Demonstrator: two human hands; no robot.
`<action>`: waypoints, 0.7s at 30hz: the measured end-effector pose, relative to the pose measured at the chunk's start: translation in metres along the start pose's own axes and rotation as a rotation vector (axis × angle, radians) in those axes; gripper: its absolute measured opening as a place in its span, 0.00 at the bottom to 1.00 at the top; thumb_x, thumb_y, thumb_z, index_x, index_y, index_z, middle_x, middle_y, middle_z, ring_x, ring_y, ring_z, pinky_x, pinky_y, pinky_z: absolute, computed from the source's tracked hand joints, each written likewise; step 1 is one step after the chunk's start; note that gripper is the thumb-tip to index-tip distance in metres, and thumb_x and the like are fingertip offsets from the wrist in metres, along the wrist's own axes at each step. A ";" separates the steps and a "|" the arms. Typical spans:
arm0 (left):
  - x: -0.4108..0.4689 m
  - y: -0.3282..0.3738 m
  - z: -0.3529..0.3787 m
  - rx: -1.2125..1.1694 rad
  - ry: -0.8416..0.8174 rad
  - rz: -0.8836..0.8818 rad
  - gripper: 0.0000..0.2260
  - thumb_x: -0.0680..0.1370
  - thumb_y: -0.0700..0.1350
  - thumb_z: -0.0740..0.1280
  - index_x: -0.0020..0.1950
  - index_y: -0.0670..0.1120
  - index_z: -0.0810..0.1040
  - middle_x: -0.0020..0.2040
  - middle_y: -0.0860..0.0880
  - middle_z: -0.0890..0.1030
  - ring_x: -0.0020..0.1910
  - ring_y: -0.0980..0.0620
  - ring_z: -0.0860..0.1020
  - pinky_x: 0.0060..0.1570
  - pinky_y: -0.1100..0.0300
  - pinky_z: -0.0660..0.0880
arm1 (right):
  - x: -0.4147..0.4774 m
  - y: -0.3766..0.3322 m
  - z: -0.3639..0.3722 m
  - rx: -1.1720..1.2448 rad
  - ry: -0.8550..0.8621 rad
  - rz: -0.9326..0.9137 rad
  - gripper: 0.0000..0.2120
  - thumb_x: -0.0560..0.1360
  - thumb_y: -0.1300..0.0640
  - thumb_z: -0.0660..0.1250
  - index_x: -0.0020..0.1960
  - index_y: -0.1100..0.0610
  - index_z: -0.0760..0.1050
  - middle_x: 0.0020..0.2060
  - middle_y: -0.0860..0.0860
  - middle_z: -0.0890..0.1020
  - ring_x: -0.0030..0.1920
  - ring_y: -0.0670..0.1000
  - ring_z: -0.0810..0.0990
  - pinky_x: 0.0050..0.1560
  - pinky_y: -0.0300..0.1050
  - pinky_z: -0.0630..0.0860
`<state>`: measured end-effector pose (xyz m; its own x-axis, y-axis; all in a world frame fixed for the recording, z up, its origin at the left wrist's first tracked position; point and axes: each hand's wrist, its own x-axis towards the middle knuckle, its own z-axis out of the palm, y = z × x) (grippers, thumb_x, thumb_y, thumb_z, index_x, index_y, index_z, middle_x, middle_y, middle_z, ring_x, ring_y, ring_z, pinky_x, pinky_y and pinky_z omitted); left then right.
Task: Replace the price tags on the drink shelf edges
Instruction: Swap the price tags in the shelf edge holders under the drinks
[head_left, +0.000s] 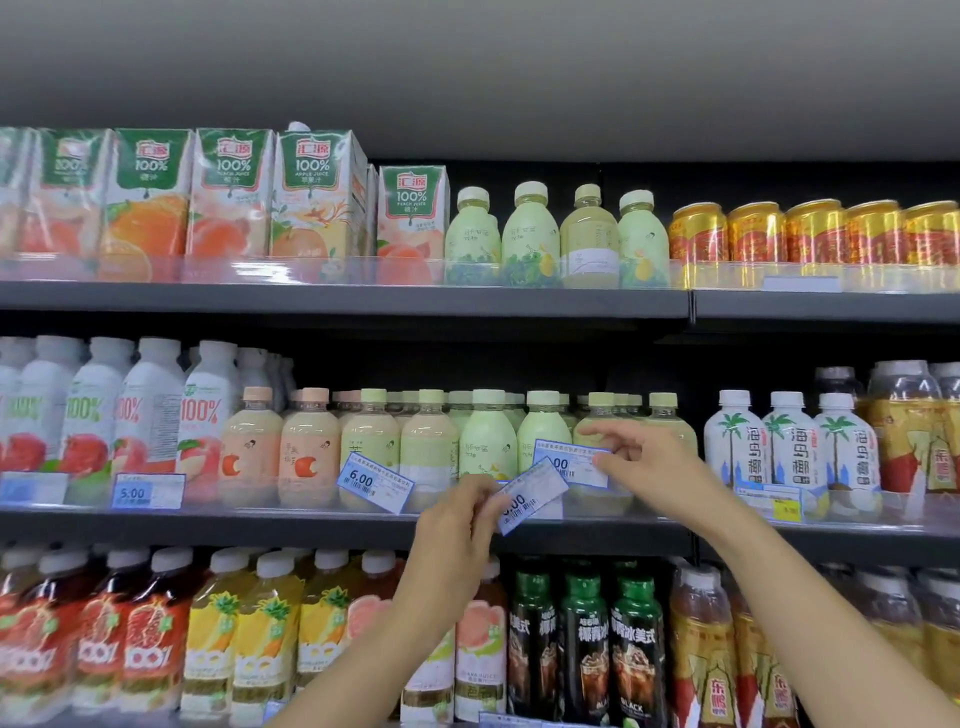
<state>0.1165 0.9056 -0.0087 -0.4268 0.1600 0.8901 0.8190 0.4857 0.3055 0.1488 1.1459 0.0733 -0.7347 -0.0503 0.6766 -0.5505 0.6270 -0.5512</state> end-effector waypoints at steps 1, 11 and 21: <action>0.001 -0.002 -0.005 -0.035 -0.007 -0.049 0.02 0.81 0.57 0.60 0.51 0.63 0.71 0.37 0.54 0.79 0.34 0.57 0.75 0.32 0.65 0.67 | 0.001 -0.002 0.005 0.018 -0.009 -0.023 0.18 0.75 0.64 0.68 0.52 0.41 0.80 0.40 0.48 0.80 0.34 0.45 0.75 0.37 0.34 0.71; -0.011 -0.013 -0.044 -0.039 0.080 -0.176 0.12 0.75 0.59 0.65 0.54 0.56 0.80 0.41 0.54 0.82 0.41 0.57 0.78 0.38 0.62 0.74 | 0.002 -0.026 0.054 0.125 -0.232 -0.094 0.11 0.77 0.59 0.69 0.52 0.44 0.83 0.44 0.42 0.86 0.48 0.46 0.83 0.48 0.43 0.78; -0.021 -0.053 -0.109 -0.005 0.061 -0.169 0.11 0.76 0.54 0.70 0.55 0.51 0.83 0.38 0.58 0.80 0.40 0.61 0.78 0.35 0.71 0.70 | 0.000 -0.070 0.112 0.209 -0.274 -0.010 0.09 0.76 0.60 0.70 0.53 0.49 0.83 0.30 0.56 0.82 0.30 0.49 0.72 0.33 0.45 0.67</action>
<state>0.1238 0.7832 -0.0072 -0.5345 0.0242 0.8448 0.7395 0.4974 0.4536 0.1431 1.0151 0.0577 -0.7923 -0.2802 0.5420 -0.6069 0.4543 -0.6522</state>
